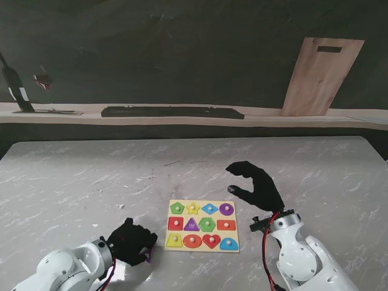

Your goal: Fit puzzle pieces into a puzzle board

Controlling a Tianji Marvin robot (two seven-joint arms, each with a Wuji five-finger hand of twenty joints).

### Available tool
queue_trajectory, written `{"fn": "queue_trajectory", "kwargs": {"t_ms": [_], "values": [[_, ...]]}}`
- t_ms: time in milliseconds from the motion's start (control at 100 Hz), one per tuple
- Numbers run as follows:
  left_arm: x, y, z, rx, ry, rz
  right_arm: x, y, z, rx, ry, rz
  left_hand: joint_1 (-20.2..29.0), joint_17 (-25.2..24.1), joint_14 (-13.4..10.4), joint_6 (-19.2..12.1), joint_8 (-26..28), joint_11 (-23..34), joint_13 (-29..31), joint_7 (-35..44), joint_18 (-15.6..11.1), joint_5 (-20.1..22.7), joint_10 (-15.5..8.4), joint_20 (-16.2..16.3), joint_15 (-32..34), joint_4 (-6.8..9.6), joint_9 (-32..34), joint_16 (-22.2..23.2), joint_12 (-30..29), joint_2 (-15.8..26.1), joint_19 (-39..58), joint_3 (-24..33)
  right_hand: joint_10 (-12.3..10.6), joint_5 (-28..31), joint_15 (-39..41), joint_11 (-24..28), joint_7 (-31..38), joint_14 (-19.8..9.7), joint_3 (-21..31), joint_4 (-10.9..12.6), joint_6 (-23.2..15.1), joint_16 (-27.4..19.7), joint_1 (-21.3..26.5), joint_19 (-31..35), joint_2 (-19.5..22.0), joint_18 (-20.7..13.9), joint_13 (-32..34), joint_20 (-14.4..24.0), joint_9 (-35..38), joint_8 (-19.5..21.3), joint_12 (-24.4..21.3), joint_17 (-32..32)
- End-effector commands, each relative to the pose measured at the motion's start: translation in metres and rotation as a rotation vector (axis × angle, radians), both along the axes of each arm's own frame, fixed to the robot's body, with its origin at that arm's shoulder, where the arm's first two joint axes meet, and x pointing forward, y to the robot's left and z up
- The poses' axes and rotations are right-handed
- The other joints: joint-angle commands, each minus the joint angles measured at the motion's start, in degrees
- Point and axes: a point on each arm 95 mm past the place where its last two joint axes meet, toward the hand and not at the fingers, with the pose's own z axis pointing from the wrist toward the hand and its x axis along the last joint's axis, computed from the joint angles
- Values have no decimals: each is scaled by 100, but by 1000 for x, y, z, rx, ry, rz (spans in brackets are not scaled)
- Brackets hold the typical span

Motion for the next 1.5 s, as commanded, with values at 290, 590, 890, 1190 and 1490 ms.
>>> {"fn": "queue_trajectory", "kwargs": {"t_ms": [290,590,890,1190,1490], "values": [[-4,0,-11,5,10,1,-3,3,0,-4,-4,1,878,206,-236,-318,-295,-278,357,920,-1107,-264,-137,85,272,-512,651,-131,526,-291,272,-363,36,7,13,48,-45,23,-86,43,-113,54,-155,16,109,56,70,81,110,23,29,-67],[-5,3,-20,-3,30,25,-3,2,0,-5,-7,-4,1221,705,-279,-431,-400,-846,1086,1075,-1167,274,-147,57,233,-515,1485,-180,420,-523,602,-22,42,26,14,46,-40,25,-87,43,-160,55,-156,12,116,55,76,80,112,24,28,-71],[-5,4,-24,-13,34,36,-4,1,1,-4,-14,-4,989,1001,-340,-283,-554,-840,1476,949,-1032,738,-24,19,356,-604,1885,-183,249,-514,688,28,45,16,6,34,-49,33,-91,43,-208,54,-149,8,122,60,73,82,122,27,23,-68],[-5,5,-24,-16,62,39,-5,0,2,-3,-18,-8,861,681,-219,-220,-605,-580,1172,779,-1011,694,36,28,303,-658,1515,-267,97,-107,605,-108,47,13,11,36,-55,25,-91,45,-192,57,-140,6,114,59,85,83,125,29,25,-65],[-5,3,-25,-22,90,49,-5,-1,2,1,-18,-11,979,501,-63,-69,-717,-634,992,463,-959,727,177,7,168,-649,1288,-296,-95,402,465,-297,39,8,11,38,-51,17,-91,45,-187,58,-136,6,117,56,84,84,119,33,26,-66]]}}
